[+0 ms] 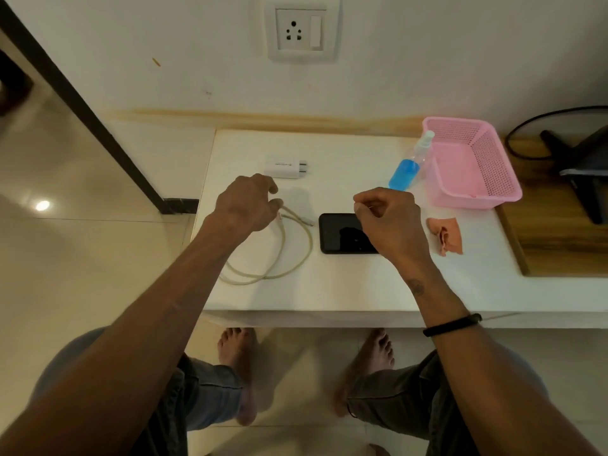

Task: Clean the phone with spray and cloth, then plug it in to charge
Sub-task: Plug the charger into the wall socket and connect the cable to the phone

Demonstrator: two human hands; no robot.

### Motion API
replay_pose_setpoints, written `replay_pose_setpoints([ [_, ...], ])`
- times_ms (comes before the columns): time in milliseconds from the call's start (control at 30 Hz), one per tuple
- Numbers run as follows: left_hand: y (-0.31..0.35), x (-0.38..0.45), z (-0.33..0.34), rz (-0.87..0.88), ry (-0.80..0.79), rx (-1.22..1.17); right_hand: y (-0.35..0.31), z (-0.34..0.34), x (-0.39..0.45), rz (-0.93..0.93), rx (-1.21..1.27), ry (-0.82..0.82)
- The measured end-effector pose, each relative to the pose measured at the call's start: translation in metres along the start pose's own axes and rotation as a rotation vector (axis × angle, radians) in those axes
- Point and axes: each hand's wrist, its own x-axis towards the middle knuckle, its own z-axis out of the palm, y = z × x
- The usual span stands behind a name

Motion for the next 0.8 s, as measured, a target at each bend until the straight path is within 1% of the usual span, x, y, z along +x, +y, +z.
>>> replay_pose_setpoints([
  [100,0.005,0.006,0.001,0.077,0.057,0.06,-0.011,0.014,0.01,-0.054,-0.021,-0.027],
  [167,0.011,0.01,0.0,0.084,0.081,0.08,-0.019,0.024,0.02,-0.105,-0.044,-0.051],
  [233,0.017,0.013,0.001,0.039,0.068,0.073,-0.027,0.035,0.034,-0.169,-0.088,-0.064],
  [333,0.027,0.014,0.004,-0.08,0.026,0.035,-0.036,0.059,0.057,-0.286,-0.115,-0.11],
  [433,0.034,0.017,0.003,-0.087,0.026,-0.049,-0.04,0.084,0.082,-0.385,-0.186,-0.222],
  [533,0.031,0.018,-0.002,-0.056,0.072,-0.079,-0.043,0.104,0.103,-0.38,-0.269,-0.334],
  [600,0.026,0.017,-0.003,-0.046,0.08,-0.125,-0.044,0.116,0.109,-0.343,-0.299,-0.37],
  [800,0.023,0.014,-0.006,-0.027,0.113,-0.198,-0.051,0.124,0.107,-0.254,-0.391,-0.309],
])
